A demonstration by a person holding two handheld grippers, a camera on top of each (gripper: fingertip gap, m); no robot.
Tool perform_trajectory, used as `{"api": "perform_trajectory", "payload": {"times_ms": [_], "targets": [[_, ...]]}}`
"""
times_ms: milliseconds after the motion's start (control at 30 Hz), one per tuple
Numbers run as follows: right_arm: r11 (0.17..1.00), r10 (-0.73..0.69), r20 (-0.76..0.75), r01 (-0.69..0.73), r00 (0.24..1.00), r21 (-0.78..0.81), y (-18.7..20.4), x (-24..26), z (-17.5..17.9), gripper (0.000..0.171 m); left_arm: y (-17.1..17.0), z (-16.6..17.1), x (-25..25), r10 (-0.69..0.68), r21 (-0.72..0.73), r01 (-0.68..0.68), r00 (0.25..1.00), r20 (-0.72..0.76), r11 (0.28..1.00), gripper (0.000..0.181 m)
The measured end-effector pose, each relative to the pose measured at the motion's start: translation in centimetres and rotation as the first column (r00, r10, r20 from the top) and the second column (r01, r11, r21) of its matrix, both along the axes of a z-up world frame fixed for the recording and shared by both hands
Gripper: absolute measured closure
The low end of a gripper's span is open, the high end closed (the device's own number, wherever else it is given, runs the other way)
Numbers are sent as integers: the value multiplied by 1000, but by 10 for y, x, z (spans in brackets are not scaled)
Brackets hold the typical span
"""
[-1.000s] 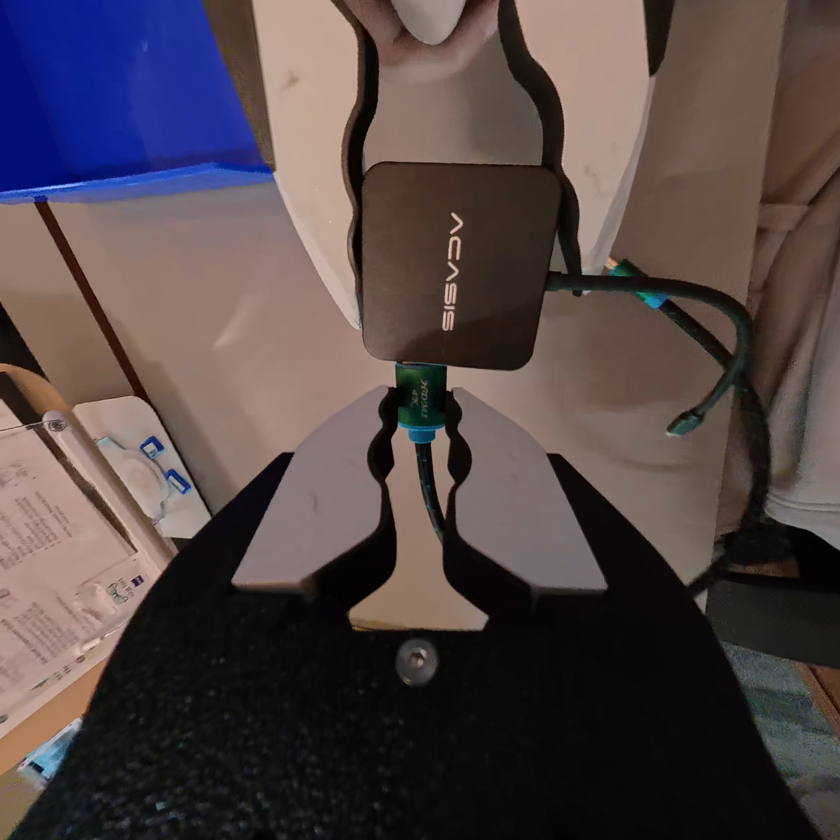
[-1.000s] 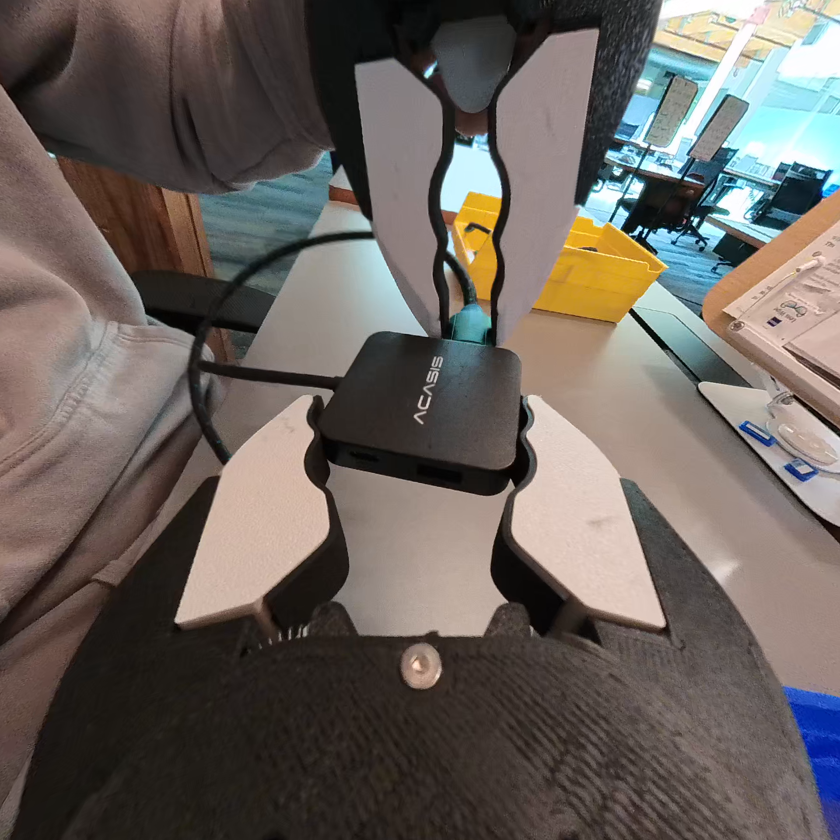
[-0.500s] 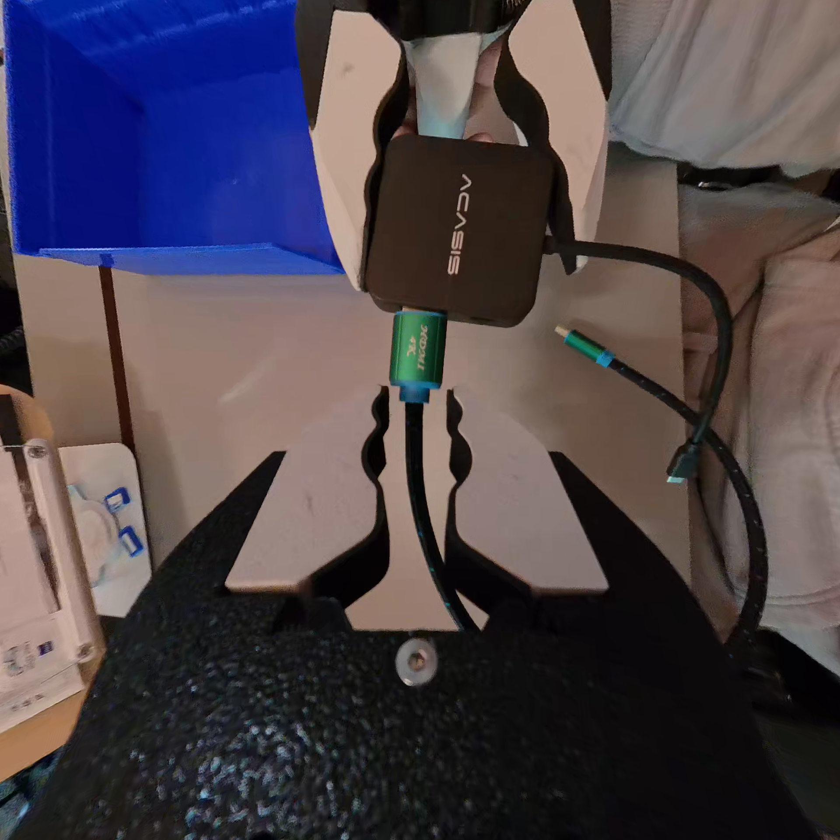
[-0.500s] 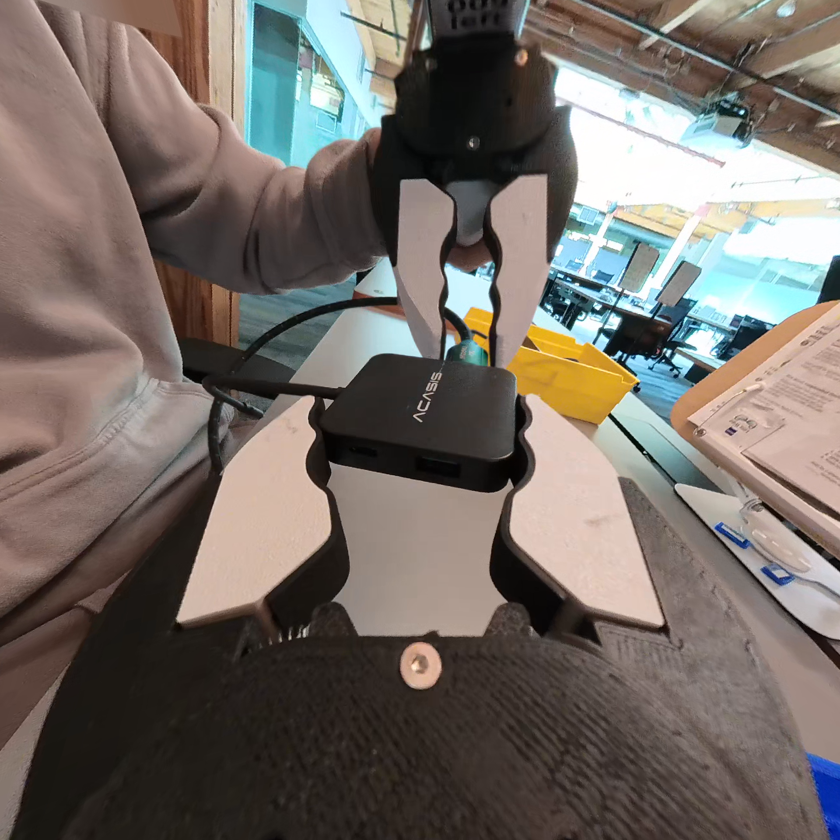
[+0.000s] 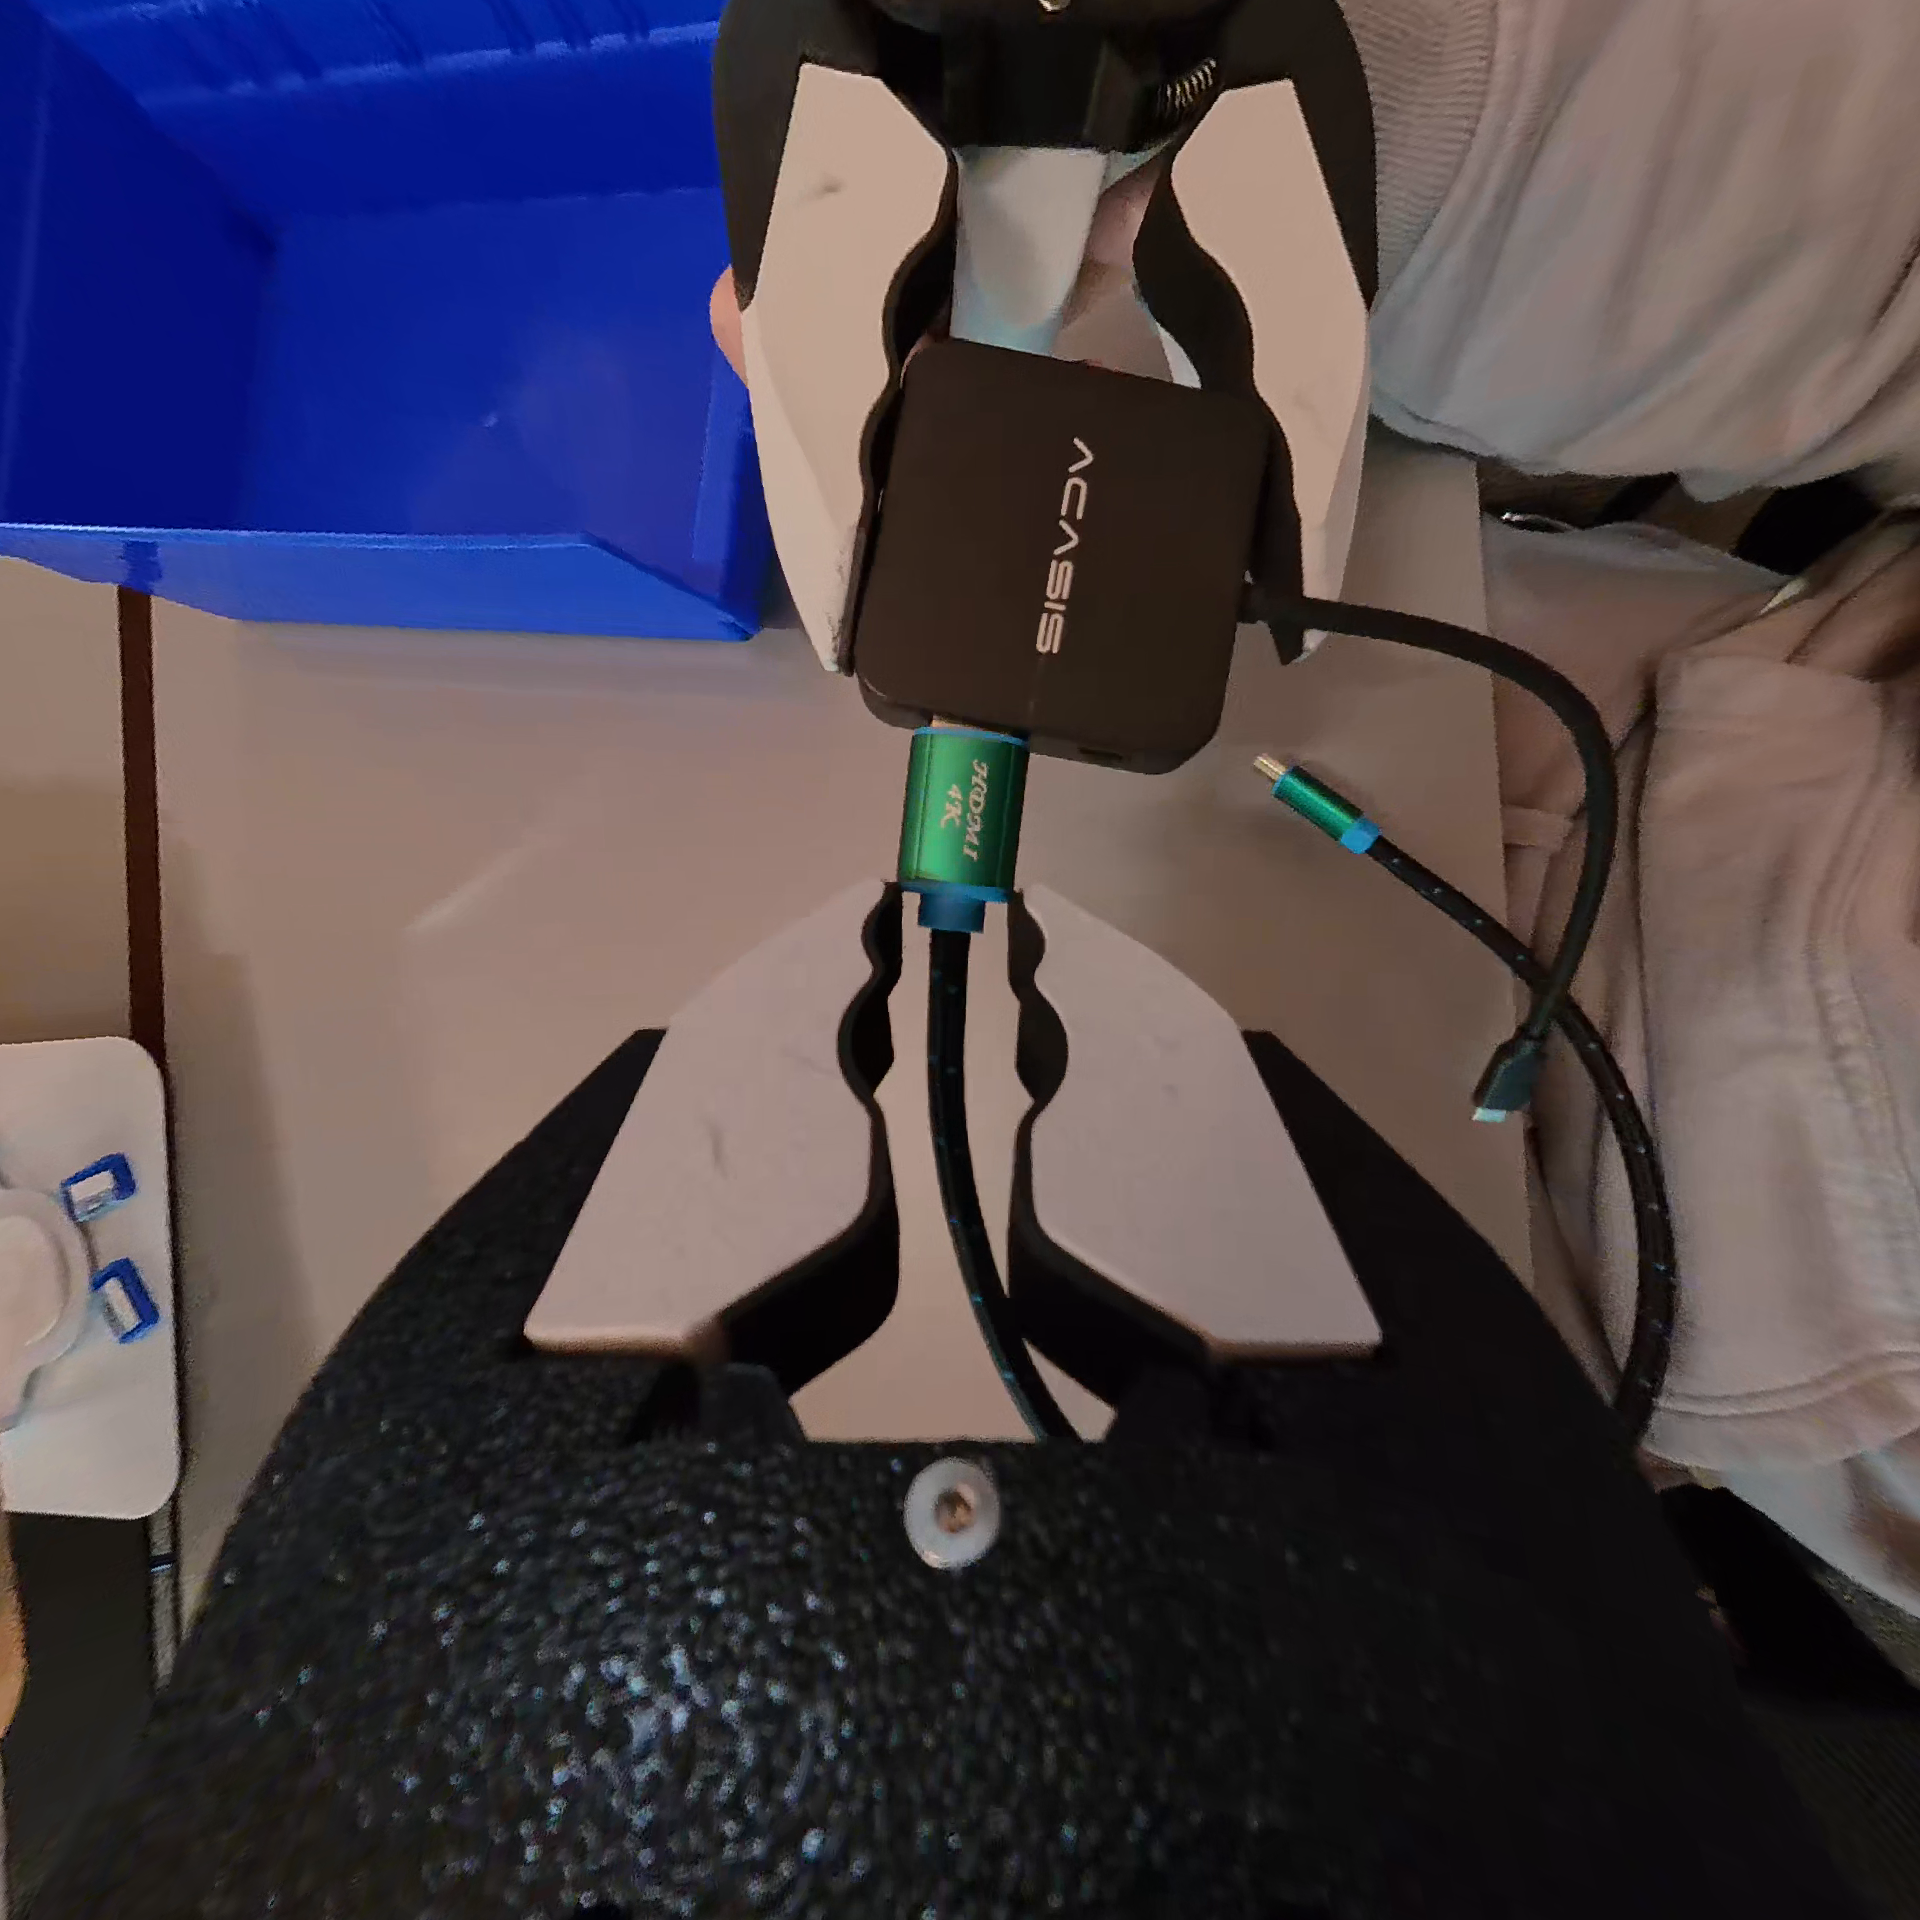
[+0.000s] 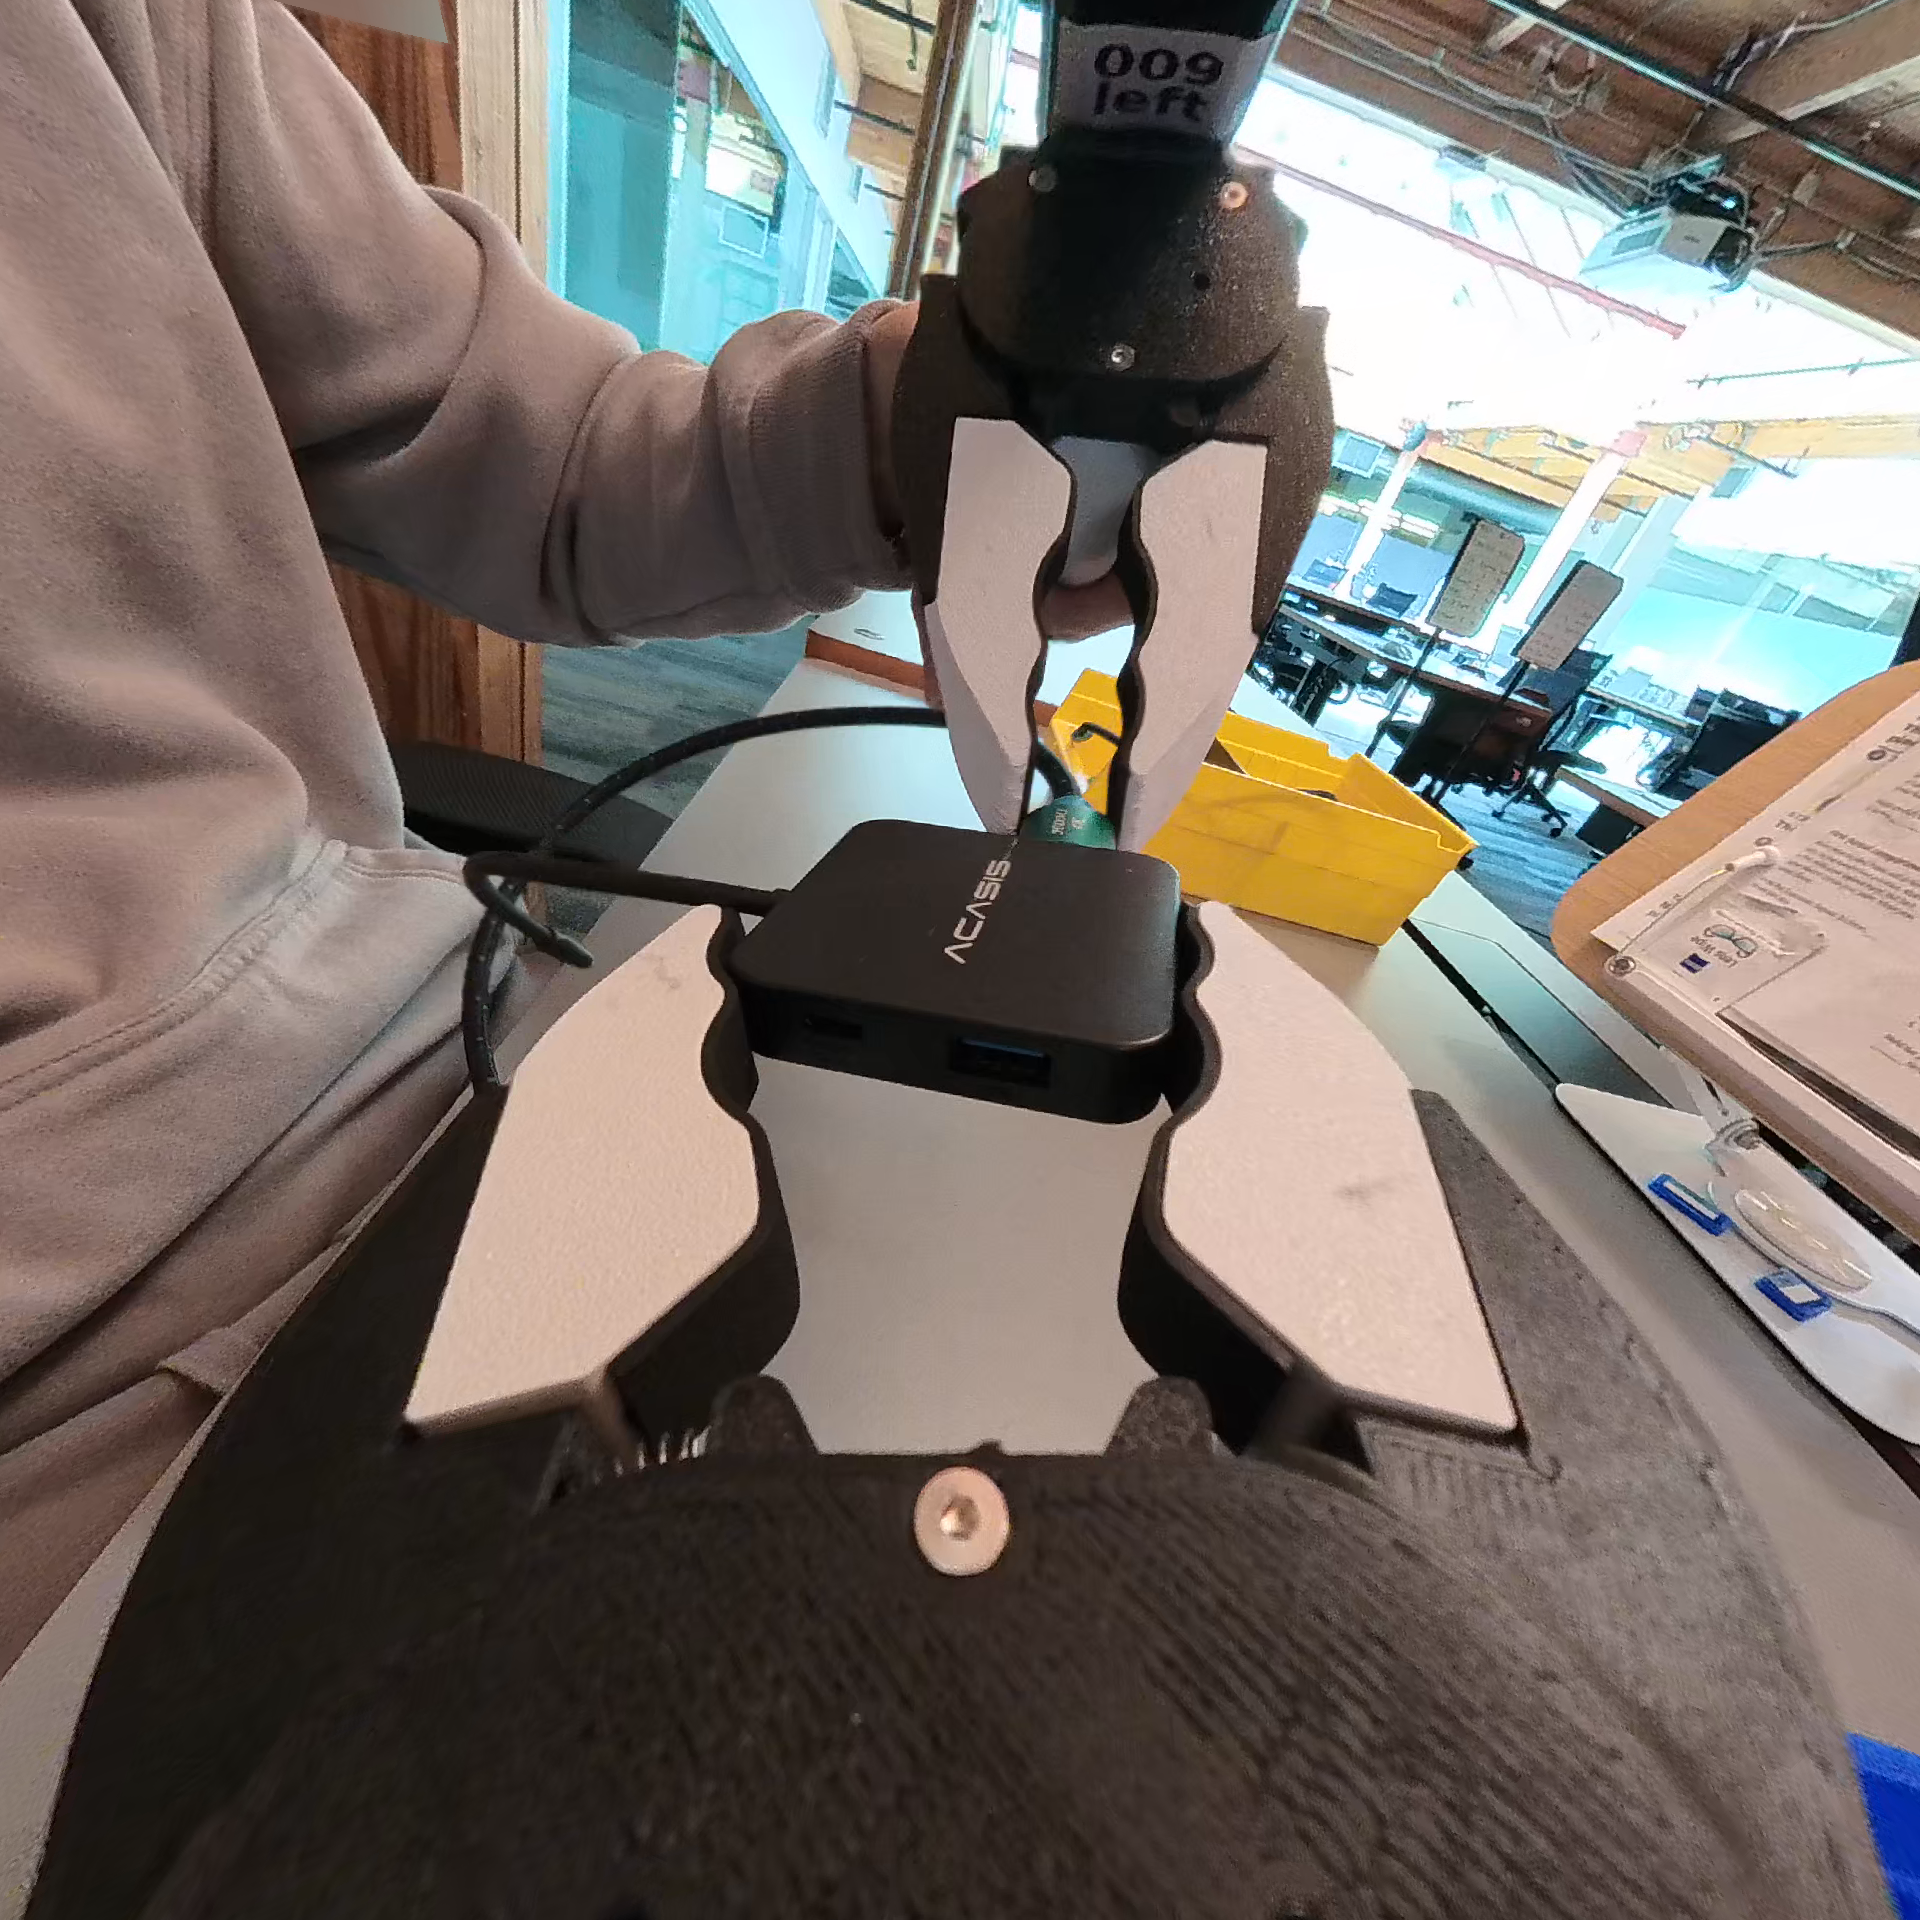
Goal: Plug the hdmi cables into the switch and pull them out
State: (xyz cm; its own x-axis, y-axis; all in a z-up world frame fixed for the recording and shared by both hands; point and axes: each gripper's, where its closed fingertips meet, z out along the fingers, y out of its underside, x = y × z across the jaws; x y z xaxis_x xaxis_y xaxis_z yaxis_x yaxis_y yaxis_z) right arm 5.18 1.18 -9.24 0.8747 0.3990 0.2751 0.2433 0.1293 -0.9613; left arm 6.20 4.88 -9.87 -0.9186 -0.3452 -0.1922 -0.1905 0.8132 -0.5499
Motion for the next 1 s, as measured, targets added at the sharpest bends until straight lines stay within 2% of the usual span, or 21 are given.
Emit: {"api": "perform_trajectory", "payload": {"times_ms": [200,300,433,600,733,833,1000], "targets": [[1000,20,-20,-20,1000,5,4,-2,-5,93,5,-4,-1,-15,10,16,999,-33,1000,163],[999,39,-58,-39,998,-12,5,-2,-7,93,5,-6,-4,-71,31,71,997,-9,997,163],[995,55,-56,-59,997,-80,11,-10,-17,92,12,-18,-11,-119,154,125,992,-46,980,164],[996,79,-81,-82,994,-41,6,-11,-10,92,6,-7,-12,-117,51,118,993,-25,992,164],[993,89,-69,-93,994,-68,6,-14,-14,92,6,-12,-15,-136,94,138,990,-20,986,164],[993,114,-97,-116,989,-18,0,-15,-4,92,0,0,-16,-137,-14,137,990,-17,990,164],[995,98,-41,-96,994,38,-3,-16,5,92,-4,11,-14,-143,-49,146,987,69,988,163]]}}
